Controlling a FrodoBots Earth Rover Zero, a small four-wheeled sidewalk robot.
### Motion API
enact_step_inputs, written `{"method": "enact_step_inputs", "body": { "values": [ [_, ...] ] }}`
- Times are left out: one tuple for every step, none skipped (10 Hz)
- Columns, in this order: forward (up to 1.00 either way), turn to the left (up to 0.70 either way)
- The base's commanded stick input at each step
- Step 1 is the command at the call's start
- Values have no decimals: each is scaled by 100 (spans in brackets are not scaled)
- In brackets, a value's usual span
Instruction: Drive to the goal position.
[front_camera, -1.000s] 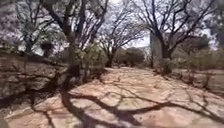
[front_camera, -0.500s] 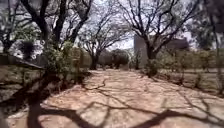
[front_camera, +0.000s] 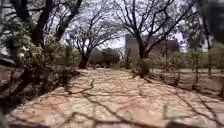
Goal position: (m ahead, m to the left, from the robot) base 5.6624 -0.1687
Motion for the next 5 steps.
{"method": "enact_step_inputs", "body": {
  "values": [
    [69,0],
    [68,0],
    [69,0],
    [70,0],
    [70,0]
  ]
}}
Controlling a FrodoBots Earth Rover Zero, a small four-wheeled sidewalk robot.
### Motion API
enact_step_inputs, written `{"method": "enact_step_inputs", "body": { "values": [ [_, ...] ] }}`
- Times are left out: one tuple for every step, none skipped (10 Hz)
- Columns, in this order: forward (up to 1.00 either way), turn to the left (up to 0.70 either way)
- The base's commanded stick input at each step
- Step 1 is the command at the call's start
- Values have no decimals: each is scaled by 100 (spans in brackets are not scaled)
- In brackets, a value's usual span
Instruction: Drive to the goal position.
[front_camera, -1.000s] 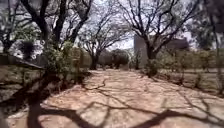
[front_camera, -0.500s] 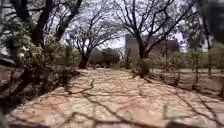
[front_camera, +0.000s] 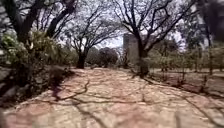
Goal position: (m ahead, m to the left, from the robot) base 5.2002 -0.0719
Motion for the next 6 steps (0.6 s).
{"method": "enact_step_inputs", "body": {
  "values": [
    [70,0],
    [70,0],
    [70,0],
    [70,0],
    [70,0],
    [70,0]
  ]
}}
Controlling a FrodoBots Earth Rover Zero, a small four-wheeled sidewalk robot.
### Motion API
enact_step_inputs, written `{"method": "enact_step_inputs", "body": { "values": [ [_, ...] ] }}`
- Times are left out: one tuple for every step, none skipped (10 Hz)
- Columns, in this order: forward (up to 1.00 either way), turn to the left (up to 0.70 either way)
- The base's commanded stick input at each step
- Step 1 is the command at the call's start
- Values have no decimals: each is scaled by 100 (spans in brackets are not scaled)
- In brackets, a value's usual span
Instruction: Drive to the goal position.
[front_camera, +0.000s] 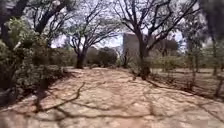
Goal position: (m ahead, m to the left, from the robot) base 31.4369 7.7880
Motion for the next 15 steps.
{"method": "enact_step_inputs", "body": {
  "values": [
    [70,0],
    [70,0],
    [70,0],
    [70,0],
    [70,0],
    [70,0],
    [70,0],
    [70,0],
    [70,0],
    [70,0],
    [70,0],
    [70,0],
    [70,0],
    [70,0],
    [70,0]
  ]
}}
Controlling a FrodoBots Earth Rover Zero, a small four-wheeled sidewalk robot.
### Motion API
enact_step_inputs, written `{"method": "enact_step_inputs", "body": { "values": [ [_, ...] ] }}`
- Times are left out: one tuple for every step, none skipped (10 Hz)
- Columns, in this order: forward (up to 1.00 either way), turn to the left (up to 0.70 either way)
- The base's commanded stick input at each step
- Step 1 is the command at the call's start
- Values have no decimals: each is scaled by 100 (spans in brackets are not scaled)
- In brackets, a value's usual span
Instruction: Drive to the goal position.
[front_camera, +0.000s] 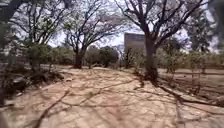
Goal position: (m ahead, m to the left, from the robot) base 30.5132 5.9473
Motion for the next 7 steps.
{"method": "enact_step_inputs", "body": {
  "values": [
    [70,0],
    [70,0],
    [70,0],
    [70,0],
    [70,0],
    [70,0],
    [70,0]
  ]
}}
